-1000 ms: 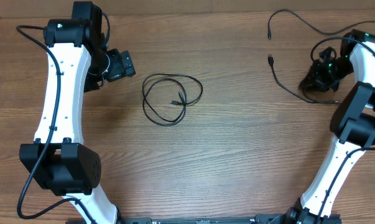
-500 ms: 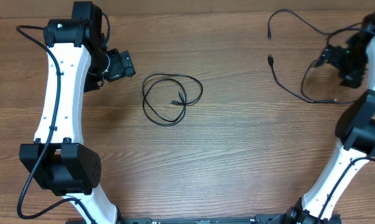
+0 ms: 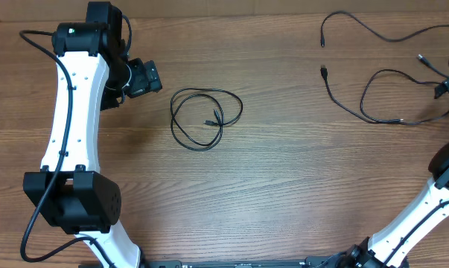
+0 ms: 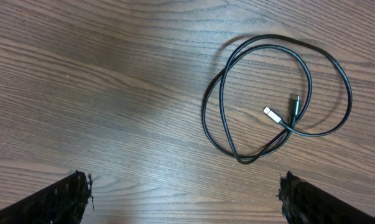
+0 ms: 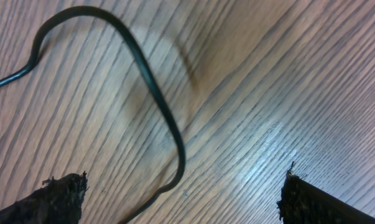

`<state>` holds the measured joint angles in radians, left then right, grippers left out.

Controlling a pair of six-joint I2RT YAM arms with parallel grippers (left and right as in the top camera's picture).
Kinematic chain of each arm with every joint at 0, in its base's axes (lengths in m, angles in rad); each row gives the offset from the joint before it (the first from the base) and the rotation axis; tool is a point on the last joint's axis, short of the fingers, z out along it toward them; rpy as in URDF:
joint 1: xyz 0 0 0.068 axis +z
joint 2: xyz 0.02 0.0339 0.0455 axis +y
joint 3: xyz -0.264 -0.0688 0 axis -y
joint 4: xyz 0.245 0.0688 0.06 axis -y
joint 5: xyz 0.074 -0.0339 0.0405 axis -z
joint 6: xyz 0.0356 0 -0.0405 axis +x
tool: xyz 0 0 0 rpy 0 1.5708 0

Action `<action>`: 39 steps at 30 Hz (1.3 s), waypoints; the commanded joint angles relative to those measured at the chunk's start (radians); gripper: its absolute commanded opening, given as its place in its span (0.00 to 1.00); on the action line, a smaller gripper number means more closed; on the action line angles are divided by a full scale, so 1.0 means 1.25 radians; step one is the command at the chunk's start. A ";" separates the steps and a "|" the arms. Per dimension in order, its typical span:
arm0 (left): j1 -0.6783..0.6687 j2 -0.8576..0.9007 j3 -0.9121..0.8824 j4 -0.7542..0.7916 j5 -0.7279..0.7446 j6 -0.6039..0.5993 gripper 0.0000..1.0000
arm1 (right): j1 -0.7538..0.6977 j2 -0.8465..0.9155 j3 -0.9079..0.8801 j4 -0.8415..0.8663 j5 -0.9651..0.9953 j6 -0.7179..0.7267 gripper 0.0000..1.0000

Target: Untangle cables

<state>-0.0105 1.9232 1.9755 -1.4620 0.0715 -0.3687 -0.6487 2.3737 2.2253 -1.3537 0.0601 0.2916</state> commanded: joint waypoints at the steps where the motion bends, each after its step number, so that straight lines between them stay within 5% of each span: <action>1: 0.002 0.001 0.005 0.001 0.003 -0.016 0.99 | 0.005 -0.003 0.014 0.003 0.008 0.012 0.98; 4: 0.002 0.001 0.005 0.001 0.003 -0.017 0.99 | 0.005 0.008 0.001 0.012 0.008 0.012 0.91; 9: 0.002 0.001 0.005 0.001 0.003 -0.016 0.99 | 0.002 0.009 -0.049 0.054 0.016 0.013 0.60; 17: 0.002 0.001 0.005 0.001 0.003 -0.017 1.00 | -0.008 0.009 -0.127 0.133 0.042 0.012 0.53; 23: 0.002 0.001 0.005 0.001 0.003 -0.016 1.00 | -0.017 0.009 -0.127 0.171 0.045 0.012 0.18; 27: 0.002 0.001 0.005 0.001 0.003 -0.016 0.99 | -0.033 0.009 -0.101 0.184 0.044 -0.009 0.06; 33: 0.002 0.001 0.005 0.001 0.003 -0.016 1.00 | -0.043 0.009 -0.081 0.221 -0.002 -0.229 0.04; 39: 0.002 0.001 0.005 0.001 0.003 -0.017 1.00 | -0.043 0.009 -0.083 0.284 -0.100 -0.294 0.04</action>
<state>-0.0105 1.9232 1.9755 -1.4620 0.0715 -0.3683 -0.7063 2.3821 2.0956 -1.0279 0.0319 0.0383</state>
